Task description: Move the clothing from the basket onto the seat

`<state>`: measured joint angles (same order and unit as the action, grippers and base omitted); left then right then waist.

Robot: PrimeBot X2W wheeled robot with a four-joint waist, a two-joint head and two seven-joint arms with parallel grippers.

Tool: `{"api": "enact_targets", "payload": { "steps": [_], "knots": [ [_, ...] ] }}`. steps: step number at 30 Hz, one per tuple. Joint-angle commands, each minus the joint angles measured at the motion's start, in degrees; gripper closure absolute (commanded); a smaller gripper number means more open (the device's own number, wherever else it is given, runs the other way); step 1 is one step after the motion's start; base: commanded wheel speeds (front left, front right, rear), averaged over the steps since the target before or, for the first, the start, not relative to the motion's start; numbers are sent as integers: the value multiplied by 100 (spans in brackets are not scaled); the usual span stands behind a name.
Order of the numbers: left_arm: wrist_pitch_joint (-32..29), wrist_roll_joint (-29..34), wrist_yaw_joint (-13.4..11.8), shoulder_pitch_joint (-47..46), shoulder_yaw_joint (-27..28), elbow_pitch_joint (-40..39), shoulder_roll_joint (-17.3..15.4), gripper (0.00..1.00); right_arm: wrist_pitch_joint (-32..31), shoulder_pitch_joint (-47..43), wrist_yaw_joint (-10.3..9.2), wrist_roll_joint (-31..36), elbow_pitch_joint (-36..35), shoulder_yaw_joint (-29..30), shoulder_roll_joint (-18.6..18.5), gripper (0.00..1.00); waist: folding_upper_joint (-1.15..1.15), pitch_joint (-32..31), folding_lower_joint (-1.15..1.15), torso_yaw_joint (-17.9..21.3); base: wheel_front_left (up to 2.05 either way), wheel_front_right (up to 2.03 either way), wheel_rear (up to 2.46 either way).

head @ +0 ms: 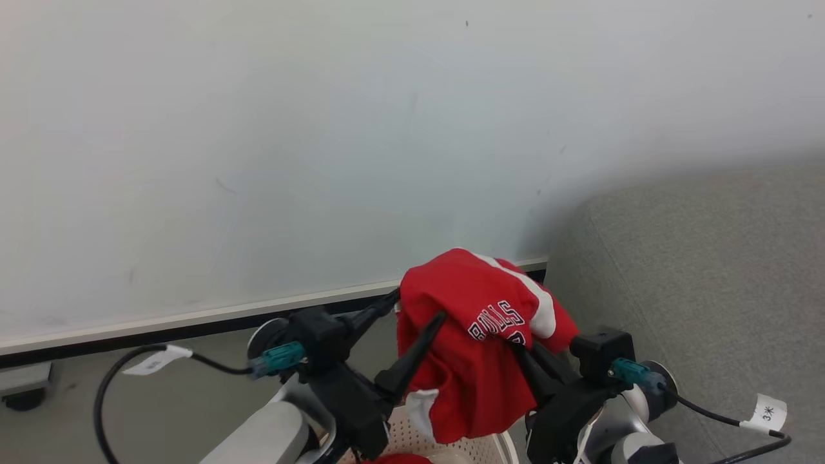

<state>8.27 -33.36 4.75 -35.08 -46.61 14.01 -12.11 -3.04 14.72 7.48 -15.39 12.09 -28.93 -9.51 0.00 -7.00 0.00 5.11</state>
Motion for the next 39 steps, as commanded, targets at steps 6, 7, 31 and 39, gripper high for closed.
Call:
{"api": "enact_targets", "payload": {
  "steps": [6,7,31,39],
  "knots": [
    [404,-202,-346,619,341,380,-218,0,-88,-267,2,140,-174,240,-174,100,0,65,0,193,0,0,0],
    [439,-240,-382,724,375,424,-241,0,-111,-307,1,166,-205,295,-200,100,0,70,0,219,0,0,0],
    [701,76,-819,1865,965,-356,-531,0,-451,-931,1,546,-1201,991,-334,100,0,439,0,1521,0,0,0],
    [640,179,-749,1652,887,-478,-542,0,-422,-897,1,571,-1314,1070,-320,100,0,702,0,2371,0,0,0]
  ]
}}
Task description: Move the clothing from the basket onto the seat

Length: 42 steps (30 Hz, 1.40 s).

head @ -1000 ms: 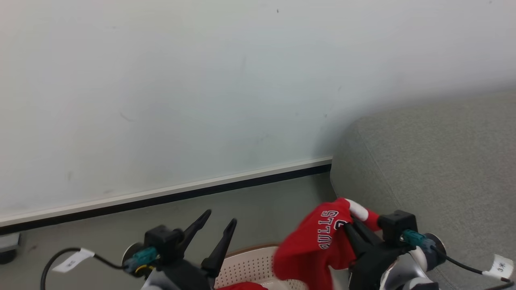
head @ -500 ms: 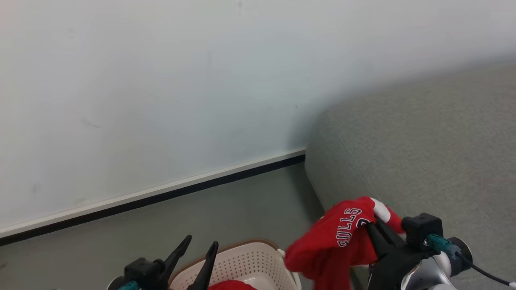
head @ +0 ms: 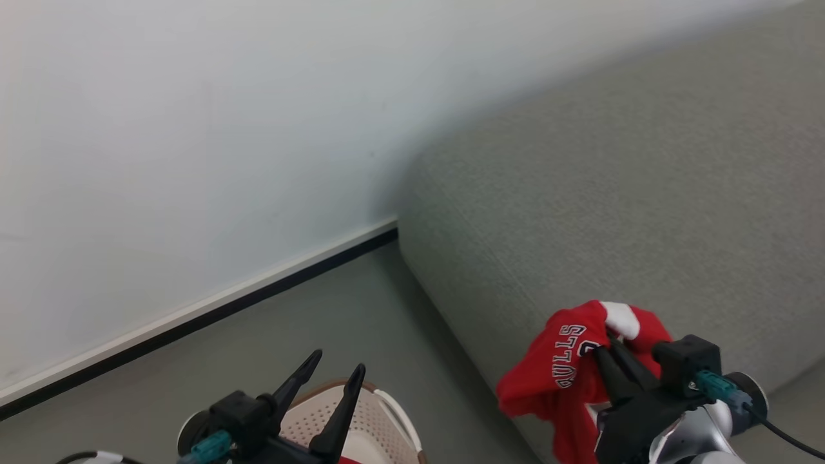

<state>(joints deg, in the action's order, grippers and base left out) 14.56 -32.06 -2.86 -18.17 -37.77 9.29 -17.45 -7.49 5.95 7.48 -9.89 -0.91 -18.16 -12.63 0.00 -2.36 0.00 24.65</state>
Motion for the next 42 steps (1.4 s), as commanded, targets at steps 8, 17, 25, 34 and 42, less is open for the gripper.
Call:
{"api": "enact_targets", "payload": {
  "steps": [8,17,25,34,42],
  "knots": [
    [-144,105,224,-447,-191,148,103,0,192,-374,1,200,-203,490,270,100,0,547,0,612,0,0,0],
    [-217,94,383,-568,-382,363,203,0,245,-605,2,335,-333,664,479,100,0,642,0,666,0,0,0],
    [-323,185,285,-516,-461,208,90,0,236,137,1,-28,-185,445,429,100,0,929,0,681,0,0,0],
    [-859,429,278,-781,-659,-555,-234,0,617,2282,2,-1077,651,965,-32,100,0,2038,0,111,0,0,0],
    [-1349,721,260,-1151,-744,-1409,-548,0,490,4354,2,-1600,1846,1385,-925,100,0,3185,0,-527,0,0,0]
  ]
}}
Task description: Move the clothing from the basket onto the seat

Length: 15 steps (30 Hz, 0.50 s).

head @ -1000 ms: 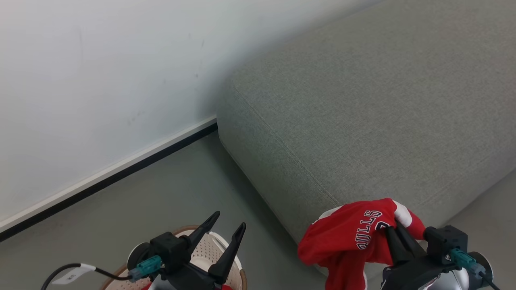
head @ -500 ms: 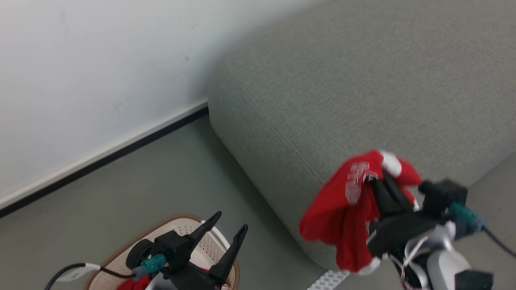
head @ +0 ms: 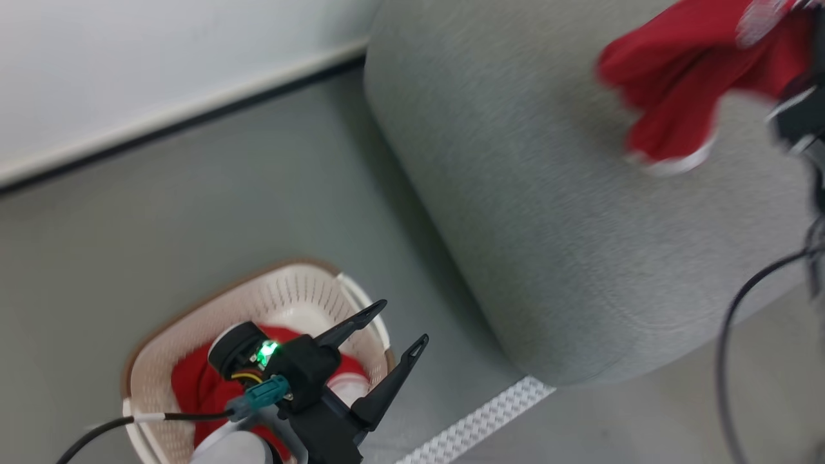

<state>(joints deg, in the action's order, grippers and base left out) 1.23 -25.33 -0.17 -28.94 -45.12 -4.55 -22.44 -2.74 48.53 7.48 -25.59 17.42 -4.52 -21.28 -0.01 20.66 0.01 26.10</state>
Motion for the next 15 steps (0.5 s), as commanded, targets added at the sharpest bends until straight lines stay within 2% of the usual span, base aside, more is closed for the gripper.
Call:
{"api": "enact_targets", "payload": {
  "steps": [1,6,11,15],
  "knots": [
    [-84,125,3,-122,-36,-132,-104,0,36,326,2,-37,176,107,-144,100,1,995,-1,-739,0,0,0],
    [-220,296,34,-270,-199,-644,-83,0,84,1114,2,24,957,570,-637,100,1,1326,-1,-1116,0,0,0],
    [-171,396,11,-74,-416,-917,1,0,127,1401,2,192,1602,895,-1110,100,1,1397,-1,-1364,0,0,0],
    [-107,471,-199,96,-346,-1034,-88,0,406,1293,1,152,2160,1383,-1277,100,1,1446,-1,-1533,0,0,0]
  ]
}}
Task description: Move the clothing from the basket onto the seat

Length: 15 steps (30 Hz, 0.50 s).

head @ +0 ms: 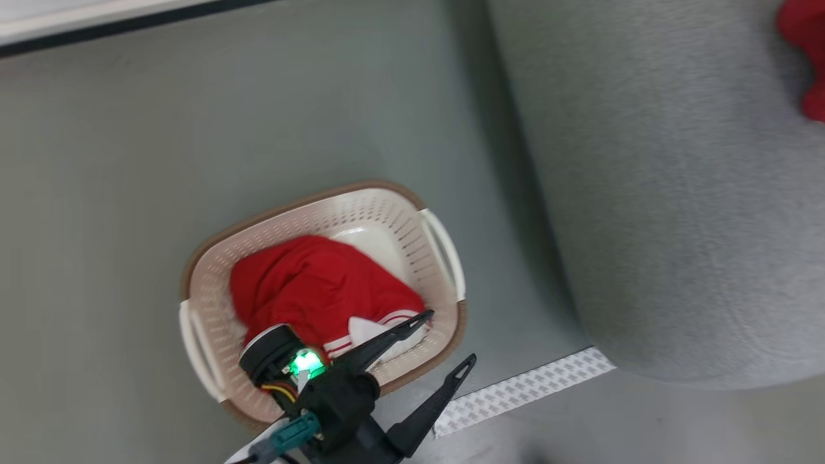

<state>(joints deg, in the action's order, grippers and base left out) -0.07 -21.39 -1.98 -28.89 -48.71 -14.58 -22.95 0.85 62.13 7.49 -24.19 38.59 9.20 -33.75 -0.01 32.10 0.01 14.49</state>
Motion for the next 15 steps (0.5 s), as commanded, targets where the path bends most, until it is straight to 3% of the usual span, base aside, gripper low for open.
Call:
{"api": "enact_targets", "payload": {
  "steps": [1,6,7,8,15],
  "knots": [
    [18,91,-47,108,13,-67,-90,0,109,-152,0,46,197,87,-42,100,1,310,-1,-411,0,0,0],
    [8,84,-87,151,69,-190,-208,0,477,-439,0,312,878,352,-26,100,1,362,-1,-490,0,0,0],
    [29,69,-92,141,75,-182,-195,0,561,-477,0,399,1016,410,-12,69,1,342,-1,-494,0,0,0],
    [56,52,-85,137,67,-154,-175,0,625,-526,0,512,1154,448,4,0,1,304,-1,-498,0,0,0],
    [229,-131,53,106,-12,106,-2,0,791,-681,0,1008,1558,187,163,0,1,-47,-1,-528,0,0,0]
  ]
}}
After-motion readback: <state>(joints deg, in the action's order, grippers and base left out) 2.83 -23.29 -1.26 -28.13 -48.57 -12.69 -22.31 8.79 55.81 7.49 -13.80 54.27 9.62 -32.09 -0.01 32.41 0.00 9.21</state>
